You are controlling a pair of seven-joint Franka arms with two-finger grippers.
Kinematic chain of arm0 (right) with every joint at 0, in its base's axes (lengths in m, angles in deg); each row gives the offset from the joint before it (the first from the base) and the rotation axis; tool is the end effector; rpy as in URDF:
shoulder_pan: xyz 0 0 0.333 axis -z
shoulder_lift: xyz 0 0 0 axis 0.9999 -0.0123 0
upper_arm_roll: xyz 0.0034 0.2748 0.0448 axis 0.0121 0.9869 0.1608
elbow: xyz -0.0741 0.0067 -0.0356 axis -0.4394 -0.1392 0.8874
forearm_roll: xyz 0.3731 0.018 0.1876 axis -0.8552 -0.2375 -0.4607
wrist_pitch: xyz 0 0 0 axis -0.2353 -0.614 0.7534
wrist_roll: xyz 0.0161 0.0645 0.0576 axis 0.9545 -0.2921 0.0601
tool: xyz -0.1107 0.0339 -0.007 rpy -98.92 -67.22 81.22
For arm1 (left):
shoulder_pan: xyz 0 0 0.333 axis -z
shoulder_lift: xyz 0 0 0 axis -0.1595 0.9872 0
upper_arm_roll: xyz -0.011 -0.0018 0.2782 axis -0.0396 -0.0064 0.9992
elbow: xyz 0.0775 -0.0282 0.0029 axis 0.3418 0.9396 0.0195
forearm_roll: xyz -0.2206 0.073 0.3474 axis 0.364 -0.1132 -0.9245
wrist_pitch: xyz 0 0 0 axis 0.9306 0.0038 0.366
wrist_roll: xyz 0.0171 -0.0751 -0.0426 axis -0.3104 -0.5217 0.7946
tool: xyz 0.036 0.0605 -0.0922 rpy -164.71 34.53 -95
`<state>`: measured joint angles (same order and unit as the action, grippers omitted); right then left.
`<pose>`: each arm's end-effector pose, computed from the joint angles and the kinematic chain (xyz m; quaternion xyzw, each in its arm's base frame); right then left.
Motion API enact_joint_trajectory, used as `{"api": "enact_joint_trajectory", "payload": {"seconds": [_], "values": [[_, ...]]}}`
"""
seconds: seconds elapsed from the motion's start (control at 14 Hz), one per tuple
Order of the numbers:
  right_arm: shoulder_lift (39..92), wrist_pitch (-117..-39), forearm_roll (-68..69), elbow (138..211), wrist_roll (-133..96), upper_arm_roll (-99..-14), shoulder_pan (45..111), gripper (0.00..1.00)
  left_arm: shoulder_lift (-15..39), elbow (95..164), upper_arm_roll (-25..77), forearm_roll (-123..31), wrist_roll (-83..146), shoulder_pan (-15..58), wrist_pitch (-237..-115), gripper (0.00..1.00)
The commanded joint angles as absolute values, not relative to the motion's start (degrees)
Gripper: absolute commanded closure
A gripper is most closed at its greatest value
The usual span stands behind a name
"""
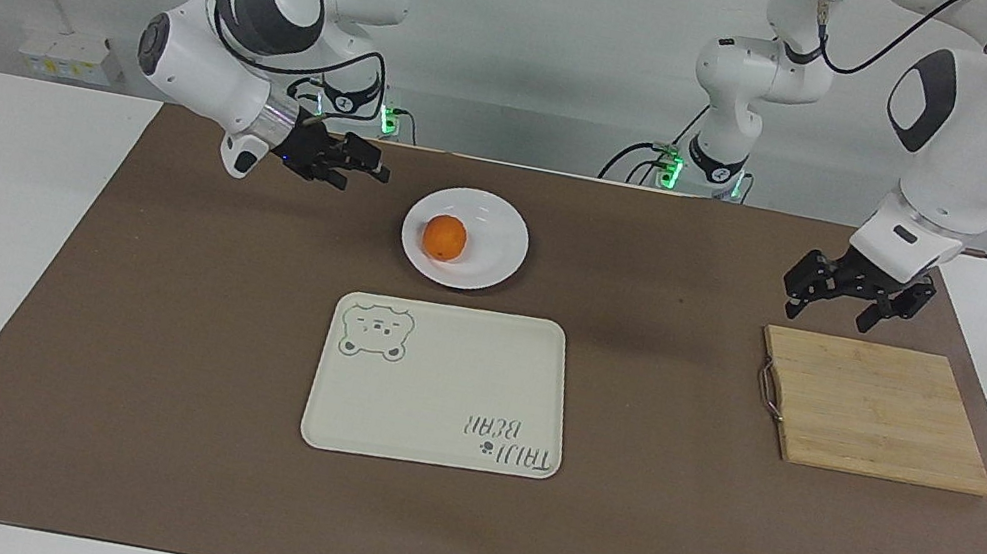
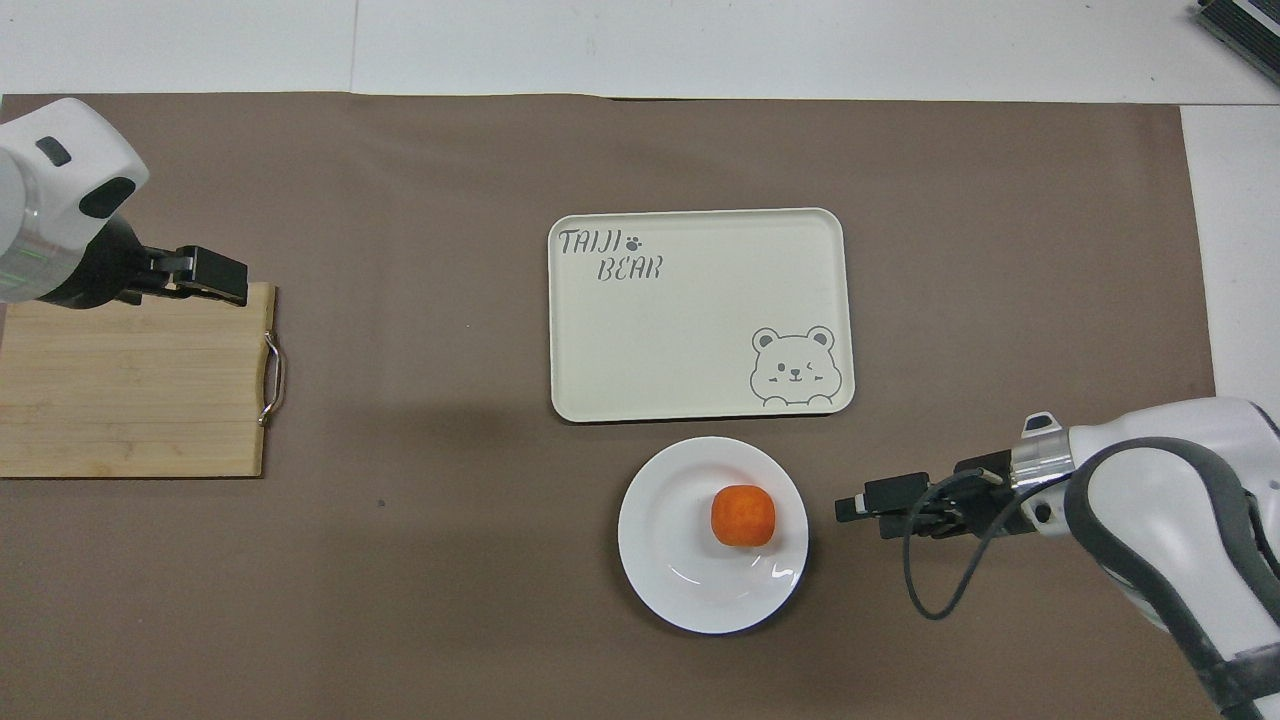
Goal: Place orange and plate with both arms
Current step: 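Grasp the rim of the white plate with the right gripper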
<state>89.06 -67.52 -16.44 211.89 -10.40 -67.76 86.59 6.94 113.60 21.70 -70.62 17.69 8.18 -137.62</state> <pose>0.4497 0.0559 0.2850 -0.9097 0.0780 0.1477 0.3802 0.6098 -0.0675 0.5167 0.9990 -0.0423 0.0156 0.0080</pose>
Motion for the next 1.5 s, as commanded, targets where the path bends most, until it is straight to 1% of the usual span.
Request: {"api": "enact_joint_trajectory", "payload": {"seconds": [0.0,0.14,0.21,0.36,0.43,0.57,0.64,0.79,1.0,1.21,1.29,1.43], "values": [[87.4,-68.4,-21.5,215.2,-2.4,-67.6,88.6,0.00,7.3,109.4,22.0,-70.6,16.0,8.4,-132.6,0.00],[85.1,-68.5,-24.5,216.8,3.0,-67.6,88.8,0.00,7.2,108.8,23.1,-70.6,16.0,8.8,-131.4,0.00],[84.7,-68.7,-25.2,217.4,4.1,-67.6,88.8,0.00,7.2,108.6,23.6,-70.9,16.0,10.0,-129.8,0.00],[83.0,-68.7,-25.5,217.5,6.8,-67.6,88.9,0.00,7.2,106.1,26.7,-72.7,15.9,13.7,-127.1,0.00],[82.5,-68.8,-26.6,217.6,7.7,-67.6,88.8,0.00,6.9,106.1,27.2,-72.7,15.9,13.8,-127.7,0.00],[82.4,-71.8,-27.8,218.8,8.2,-67.4,87.6,0.00,6.4,106.4,27.1,-72.6,15.8,13.5,-127.5,0.00],[82.1,-72.3,-28.9,219.0,8.9,-67.5,86.4,0.00,6.4,106.4,27.1,-72.5,16.1,13.4,-127.4,0.00],[80.4,-72.6,-31.3,219.1,12.3,-67.5,86.0,0.00,6.4,106.4,27.2,-72.5,16.4,13.2,-127.4,0.00],[80.5,-73.9,-31.5,219.8,12.5,-67.4,85.6,0.00,6.4,106.4,27.2,-72.5,16.5,13.2,-127.4,0.00],[80.8,-75.5,-34.2,220.6,12.5,-67.5,82.8,0.00,6.4,106.4,27.2,-72.5,16.5,13.2,-127.4,0.00],[80.8,-75.8,-34.4,220.8,12.4,-67.5,82.4,0.07,6.4,106.4,27.2,-72.5,16.5,13.2,-127.4,0.00],[80.8,-75.8,-34.4,220.8,12.3,-67.5,82.5,0.43,6.4,106.4,27.2,-72.5,16.5,13.2,-127.4,0.00]]}}
